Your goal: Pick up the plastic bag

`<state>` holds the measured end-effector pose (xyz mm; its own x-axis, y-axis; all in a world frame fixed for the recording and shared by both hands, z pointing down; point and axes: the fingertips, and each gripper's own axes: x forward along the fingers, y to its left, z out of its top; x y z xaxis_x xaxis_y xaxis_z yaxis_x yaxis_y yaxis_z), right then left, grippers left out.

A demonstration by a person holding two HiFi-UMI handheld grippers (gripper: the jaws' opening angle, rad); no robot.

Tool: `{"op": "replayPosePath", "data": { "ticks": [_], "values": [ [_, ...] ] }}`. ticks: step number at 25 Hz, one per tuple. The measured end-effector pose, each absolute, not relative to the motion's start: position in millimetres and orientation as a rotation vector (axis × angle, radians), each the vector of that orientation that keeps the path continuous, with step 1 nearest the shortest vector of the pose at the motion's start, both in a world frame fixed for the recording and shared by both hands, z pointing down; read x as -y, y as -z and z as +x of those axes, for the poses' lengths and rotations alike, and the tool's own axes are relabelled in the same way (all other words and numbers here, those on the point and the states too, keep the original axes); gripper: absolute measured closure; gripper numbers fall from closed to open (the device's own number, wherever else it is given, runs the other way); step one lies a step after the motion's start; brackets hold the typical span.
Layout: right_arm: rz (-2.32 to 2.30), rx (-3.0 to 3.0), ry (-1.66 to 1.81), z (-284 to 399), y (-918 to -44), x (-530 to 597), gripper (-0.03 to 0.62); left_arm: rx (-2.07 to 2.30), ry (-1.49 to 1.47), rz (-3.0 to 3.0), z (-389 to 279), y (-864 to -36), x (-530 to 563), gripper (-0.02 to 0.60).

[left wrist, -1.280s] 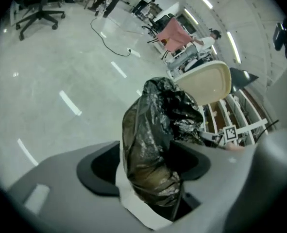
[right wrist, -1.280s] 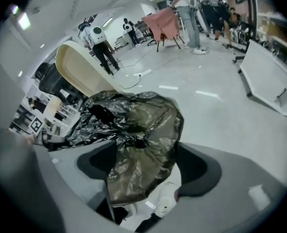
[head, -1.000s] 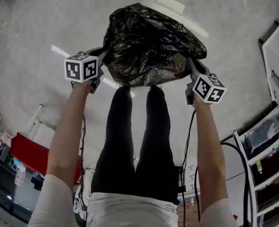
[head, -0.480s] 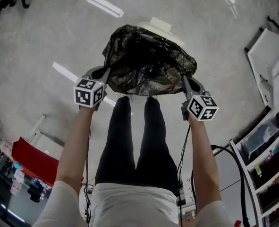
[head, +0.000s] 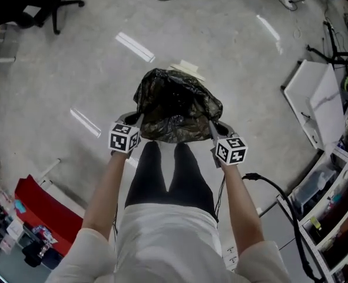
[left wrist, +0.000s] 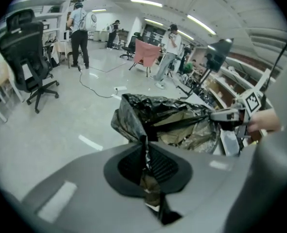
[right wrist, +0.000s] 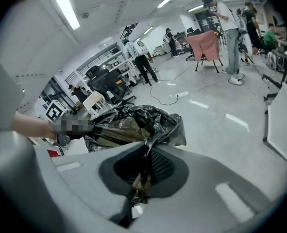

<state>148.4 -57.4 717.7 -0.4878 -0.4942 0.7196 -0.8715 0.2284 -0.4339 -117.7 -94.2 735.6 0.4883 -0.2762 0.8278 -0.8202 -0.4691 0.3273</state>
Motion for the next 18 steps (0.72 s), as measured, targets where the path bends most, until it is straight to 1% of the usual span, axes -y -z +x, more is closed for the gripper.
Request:
{"op": "replayPosePath", "data": {
  "ticks": [6, 18],
  "values": [
    [1.226, 2.123, -1.113, 153, -653, 40, 0.591, 0.908, -0.957, 2.024, -112, -676, 67, 0.575],
    [1.209, 2.257, -1.033, 176, -563, 13, 0.591, 0.966, -0.970, 2.124, -93, -582, 32, 0.575]
  ]
}}
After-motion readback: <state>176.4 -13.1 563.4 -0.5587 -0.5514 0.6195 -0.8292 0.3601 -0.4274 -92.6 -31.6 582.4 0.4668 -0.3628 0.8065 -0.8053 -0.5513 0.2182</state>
